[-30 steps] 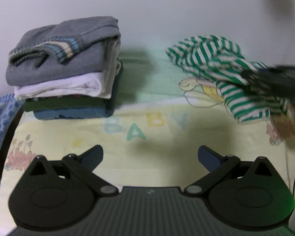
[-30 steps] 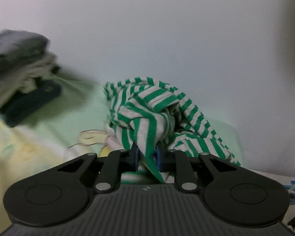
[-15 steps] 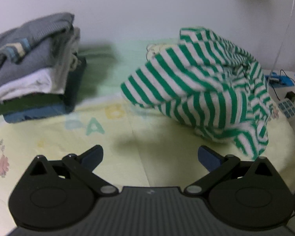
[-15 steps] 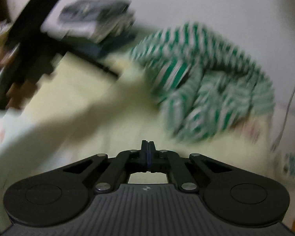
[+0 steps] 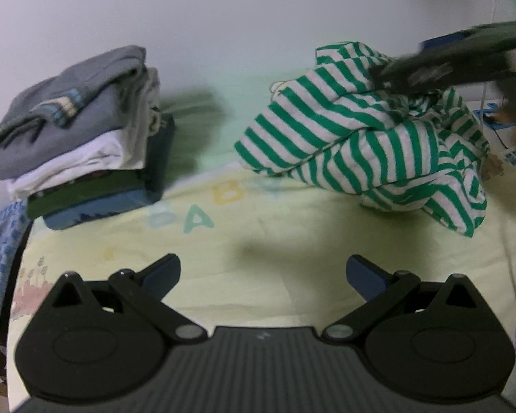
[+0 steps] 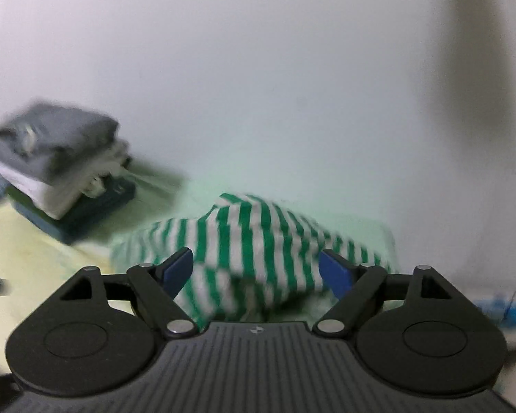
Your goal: Fold clothes
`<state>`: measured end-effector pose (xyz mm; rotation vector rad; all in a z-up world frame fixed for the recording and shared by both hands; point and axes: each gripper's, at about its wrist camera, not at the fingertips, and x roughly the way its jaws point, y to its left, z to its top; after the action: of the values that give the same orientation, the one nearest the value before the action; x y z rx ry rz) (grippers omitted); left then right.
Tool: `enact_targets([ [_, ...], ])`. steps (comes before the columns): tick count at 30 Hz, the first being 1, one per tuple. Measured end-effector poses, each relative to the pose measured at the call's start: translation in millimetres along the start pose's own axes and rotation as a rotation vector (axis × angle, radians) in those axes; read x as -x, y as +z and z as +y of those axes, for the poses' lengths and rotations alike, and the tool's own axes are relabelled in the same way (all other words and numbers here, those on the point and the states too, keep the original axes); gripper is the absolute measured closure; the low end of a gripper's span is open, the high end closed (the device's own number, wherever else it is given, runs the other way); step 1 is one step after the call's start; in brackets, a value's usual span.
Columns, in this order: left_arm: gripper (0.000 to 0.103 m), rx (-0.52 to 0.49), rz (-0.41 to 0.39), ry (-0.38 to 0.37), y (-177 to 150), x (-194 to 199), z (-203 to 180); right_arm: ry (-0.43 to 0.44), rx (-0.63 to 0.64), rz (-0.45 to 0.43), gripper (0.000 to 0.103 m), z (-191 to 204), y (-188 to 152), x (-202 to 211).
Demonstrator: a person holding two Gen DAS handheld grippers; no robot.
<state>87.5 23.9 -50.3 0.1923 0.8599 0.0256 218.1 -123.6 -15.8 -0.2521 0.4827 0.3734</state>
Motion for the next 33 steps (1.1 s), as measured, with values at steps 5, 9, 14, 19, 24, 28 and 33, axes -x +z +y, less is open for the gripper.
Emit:
enact_targets([
  [5,0.001,0.065,0.012,0.016,-6,3,17,0.074,0.076,0.120,0.056,7,-3,-60],
  [9,0.001,0.117,0.037,0.022,-9,-2,33,0.127,-0.017,0.108,0.081,-3,-2,-35],
  [14,0.001,0.178,0.038,-0.026,-7,-5,39,0.149,0.027,0.042,0.084,6,-11,39],
  [19,0.001,0.130,0.038,-0.055,-18,-3,23,0.182,0.030,0.097,0.085,11,-50,106],
  [24,0.001,0.026,0.073,-0.098,-50,1,0,0.221,-0.034,0.237,0.086,17,-95,140],
  [28,0.001,-0.012,0.097,-0.147,-72,4,-9,0.306,-0.065,0.381,0.103,31,-123,151],
  [33,0.001,0.012,0.083,-0.144,-68,-3,-6,0.257,-0.082,0.364,0.081,31,-129,166],
])
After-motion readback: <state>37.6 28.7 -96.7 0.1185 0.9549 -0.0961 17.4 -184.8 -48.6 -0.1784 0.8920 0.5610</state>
